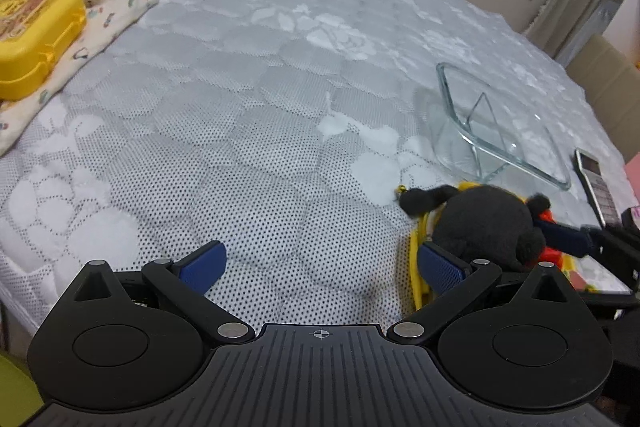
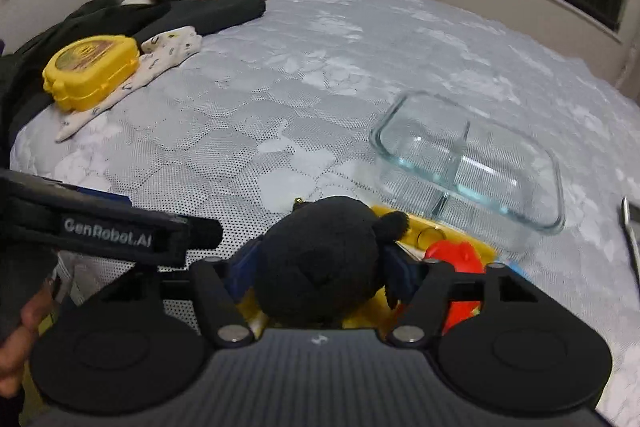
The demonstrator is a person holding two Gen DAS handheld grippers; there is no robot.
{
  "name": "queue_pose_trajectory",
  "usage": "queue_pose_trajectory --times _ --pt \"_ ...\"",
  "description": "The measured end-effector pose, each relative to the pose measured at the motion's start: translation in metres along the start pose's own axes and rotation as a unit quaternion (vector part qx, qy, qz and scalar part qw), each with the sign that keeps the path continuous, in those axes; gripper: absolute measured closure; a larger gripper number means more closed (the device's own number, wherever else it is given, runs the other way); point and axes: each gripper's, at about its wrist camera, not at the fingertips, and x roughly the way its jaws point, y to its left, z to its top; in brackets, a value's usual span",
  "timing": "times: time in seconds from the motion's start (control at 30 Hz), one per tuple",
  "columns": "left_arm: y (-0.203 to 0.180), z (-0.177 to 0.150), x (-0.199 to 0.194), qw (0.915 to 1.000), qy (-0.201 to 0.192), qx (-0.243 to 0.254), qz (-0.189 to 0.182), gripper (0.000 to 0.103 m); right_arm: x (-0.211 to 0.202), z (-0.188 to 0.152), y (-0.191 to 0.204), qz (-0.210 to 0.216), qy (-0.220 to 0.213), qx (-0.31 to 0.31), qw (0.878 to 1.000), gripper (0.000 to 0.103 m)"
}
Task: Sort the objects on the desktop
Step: 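Grasp the black plush toy with the right tool and lift it, then carry the black plush toy into the glass container and release it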
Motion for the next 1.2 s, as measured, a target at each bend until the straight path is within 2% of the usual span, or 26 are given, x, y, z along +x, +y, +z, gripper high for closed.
queue_pose_trajectory --times 0.13,0.17,0.23,0.37,0.77,0.87,1.07,1.1,1.2 --pt "0.003 0.001 -0.011 0.9998 -0.010 0.006 -0.014 0.000 0.000 0.006 -0.003 0.002 0.014 -0.028 1.000 0.042" --pt "0.003 0.002 -0.014 0.9997 -0.014 0.010 -0.015 0.000 -0.004 0.006 0.007 -0.003 0.011 -0.026 1.000 0.043" --pt "0.003 0.003 -0.020 0.9994 -0.022 0.020 -0.019 0.000 -0.009 0.011 0.006 -0.012 0.005 -0.014 1.000 0.043" --pt "-0.004 0.006 -0.023 0.9977 -0.014 0.057 -0.033 0.000 -0.025 0.029 -0.018 -0.002 -0.010 0.033 0.999 0.044" --pt "-0.048 -0.006 -0.013 0.9912 0.008 0.126 -0.039 0.000 -0.089 0.099 -0.079 -0.002 -0.123 0.120 0.985 0.045" --pt "-0.056 -0.012 -0.005 0.9896 0.026 0.134 -0.046 0.000 -0.076 0.109 -0.091 0.003 -0.122 0.151 0.981 0.044" --pt "-0.067 -0.022 0.010 0.9861 0.051 0.149 -0.054 0.000 -0.005 0.107 -0.110 0.012 -0.077 0.233 0.969 0.045" --pt "-0.067 -0.023 0.011 0.9858 0.052 0.150 -0.054 0.000 0.007 0.106 -0.110 0.007 -0.074 0.236 0.969 0.047" --pt "-0.065 -0.023 0.013 0.9861 0.053 0.147 -0.055 0.000 0.038 0.101 -0.107 -0.017 -0.068 0.228 0.971 0.083"
